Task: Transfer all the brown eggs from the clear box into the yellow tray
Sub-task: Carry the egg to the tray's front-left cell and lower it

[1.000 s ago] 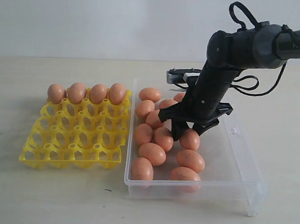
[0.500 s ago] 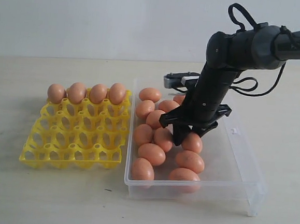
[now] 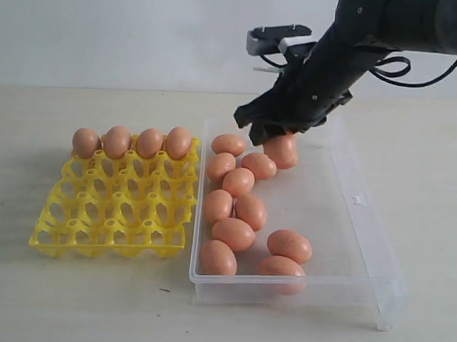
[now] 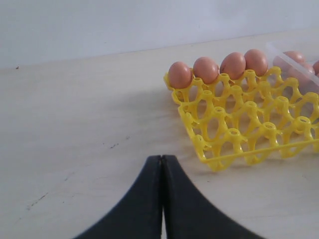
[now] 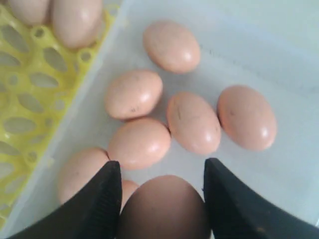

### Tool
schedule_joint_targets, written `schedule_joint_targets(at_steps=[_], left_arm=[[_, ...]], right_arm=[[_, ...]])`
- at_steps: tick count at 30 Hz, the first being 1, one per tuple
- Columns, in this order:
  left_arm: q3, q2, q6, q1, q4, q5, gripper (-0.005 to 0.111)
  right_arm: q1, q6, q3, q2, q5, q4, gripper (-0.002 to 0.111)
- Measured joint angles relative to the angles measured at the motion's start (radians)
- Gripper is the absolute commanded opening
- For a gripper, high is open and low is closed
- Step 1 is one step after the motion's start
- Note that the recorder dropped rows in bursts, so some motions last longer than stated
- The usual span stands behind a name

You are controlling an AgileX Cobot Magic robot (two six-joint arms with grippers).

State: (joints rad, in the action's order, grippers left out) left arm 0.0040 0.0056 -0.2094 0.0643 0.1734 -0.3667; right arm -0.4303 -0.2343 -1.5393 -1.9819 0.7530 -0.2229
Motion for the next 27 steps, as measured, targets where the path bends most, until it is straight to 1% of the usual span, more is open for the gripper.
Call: schedule_joint_targets(at_steps=[3,6,9,11,13,18,22,27], left_arm=[[0.000,0.000,0.000,0.000,0.000,0.000,0.000],[0.000,0.000,0.000,0.000,0.000,0.000,0.000],[0.000,0.000,0.000,0.000,0.000,0.000,0.000],[0.000,0.000,0.000,0.000,0.000,0.000,0.000],[0.000,0.000,0.000,0.000,0.000,0.000,0.000],[0.000,0.000,0.000,0.000,0.000,0.000,0.000],[0.000,0.000,0.000,0.000,0.000,0.000,0.000],[0.000,0.000,0.000,0.000,0.000,0.000,0.000]], right_arm=[[-0.066,0.000,0.000,0.023,-0.093,-0.002,0.000],[-0.185,-0.004,0.000,0.025,-0.228,-0.038,0.000],[-0.290,-0.006,0.000,0.023,-0.416,-0.079,0.000],[-0.345,-0.006,0.000,0.001,-0.540,-0.093,0.000],[-0.382,-0.006,0.000,-0.027,-0.624,-0.093,0.000],[-0.437,-0.006,0.000,-0.114,-0.817,-0.093,0.000],[-0.441,-0.003,-0.009,-0.192,-0.942,-0.093,0.000],[-0.441,0.003,-0.116,-0.302,-0.951,-0.066,0.000]])
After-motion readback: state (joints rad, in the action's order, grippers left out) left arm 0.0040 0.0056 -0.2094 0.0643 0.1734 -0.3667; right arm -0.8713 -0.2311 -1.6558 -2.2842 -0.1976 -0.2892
